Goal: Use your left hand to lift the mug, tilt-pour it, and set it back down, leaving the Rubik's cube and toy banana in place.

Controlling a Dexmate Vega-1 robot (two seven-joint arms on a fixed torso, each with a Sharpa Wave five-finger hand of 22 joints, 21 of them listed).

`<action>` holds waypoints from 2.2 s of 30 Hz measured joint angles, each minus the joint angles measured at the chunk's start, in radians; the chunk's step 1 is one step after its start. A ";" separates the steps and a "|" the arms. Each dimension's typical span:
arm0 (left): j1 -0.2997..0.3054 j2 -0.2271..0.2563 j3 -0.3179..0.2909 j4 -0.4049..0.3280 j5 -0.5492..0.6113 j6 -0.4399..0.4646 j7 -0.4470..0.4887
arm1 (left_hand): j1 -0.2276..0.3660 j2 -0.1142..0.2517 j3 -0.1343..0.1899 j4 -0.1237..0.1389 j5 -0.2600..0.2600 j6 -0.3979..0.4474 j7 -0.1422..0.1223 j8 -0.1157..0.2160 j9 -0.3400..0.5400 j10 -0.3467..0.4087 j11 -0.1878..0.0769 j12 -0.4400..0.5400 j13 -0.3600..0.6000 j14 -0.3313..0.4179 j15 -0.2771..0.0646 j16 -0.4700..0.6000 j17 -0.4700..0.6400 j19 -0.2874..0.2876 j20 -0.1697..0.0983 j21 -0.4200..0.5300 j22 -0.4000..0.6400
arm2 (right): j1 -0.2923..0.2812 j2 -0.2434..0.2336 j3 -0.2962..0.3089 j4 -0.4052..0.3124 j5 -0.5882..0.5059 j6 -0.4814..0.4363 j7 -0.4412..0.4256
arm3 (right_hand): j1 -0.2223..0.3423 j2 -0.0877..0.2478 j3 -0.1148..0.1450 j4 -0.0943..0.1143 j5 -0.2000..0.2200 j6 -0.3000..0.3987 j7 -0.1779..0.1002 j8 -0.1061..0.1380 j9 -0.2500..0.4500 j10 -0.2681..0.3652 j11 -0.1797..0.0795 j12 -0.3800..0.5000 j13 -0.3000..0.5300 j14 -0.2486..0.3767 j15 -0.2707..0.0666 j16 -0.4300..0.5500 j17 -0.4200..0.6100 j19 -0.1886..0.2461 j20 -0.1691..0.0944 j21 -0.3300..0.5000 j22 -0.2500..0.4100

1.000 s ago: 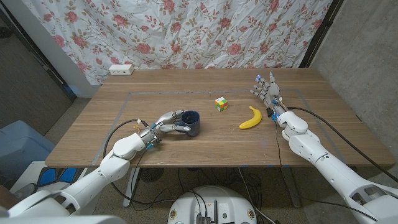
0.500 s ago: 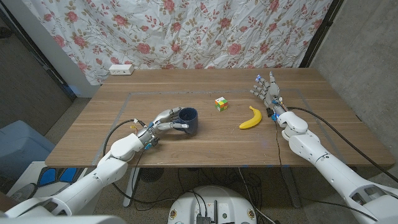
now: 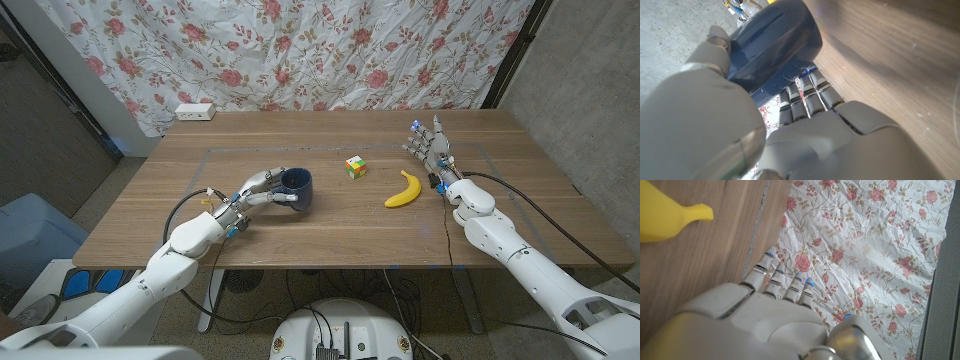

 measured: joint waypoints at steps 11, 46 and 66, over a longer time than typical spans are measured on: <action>0.031 0.052 -0.032 -0.072 0.038 0.015 0.048 | 0.000 0.000 -0.014 0.000 0.008 0.004 0.003 0.001 0.000 0.000 0.000 0.008 0.003 0.002 -0.002 0.011 0.003 0.004 0.004 0.000 0.005 | 0.000 0.000 0.000 0.000 0.000 0.000 0.000 | 0.000 0.000 0.000 0.000 0.000 0.000 0.000 0.000 0.000 0.000 0.000 0.000 0.000 0.000 0.000 0.000 0.000 0.000 0.000 0.000 0.000; 0.072 0.244 -0.112 -0.329 0.287 0.180 0.195 | 0.000 0.000 -0.055 0.008 0.008 0.020 0.016 0.004 0.000 0.016 0.016 0.031 0.003 0.028 0.004 0.034 0.008 0.027 0.002 0.014 0.004 | 0.000 0.001 0.000 0.001 -0.001 0.001 0.000 | 0.000 0.000 0.000 0.000 0.000 0.000 0.000 0.000 0.000 0.000 0.000 0.000 0.000 0.000 0.000 0.000 0.000 0.000 0.000 0.000 0.000; 0.040 0.338 -0.124 -0.472 0.467 0.285 0.213 | 0.000 0.000 -0.065 0.007 0.015 0.030 0.027 0.004 0.000 0.032 0.032 0.043 0.003 0.052 0.009 0.034 0.008 0.045 -0.002 0.021 0.004 | 0.000 0.000 0.000 0.001 0.000 0.001 0.000 | 0.000 0.000 0.000 0.000 0.000 0.000 0.000 0.000 0.000 0.000 0.000 0.000 0.000 0.000 0.000 0.000 0.000 0.000 0.000 0.000 0.000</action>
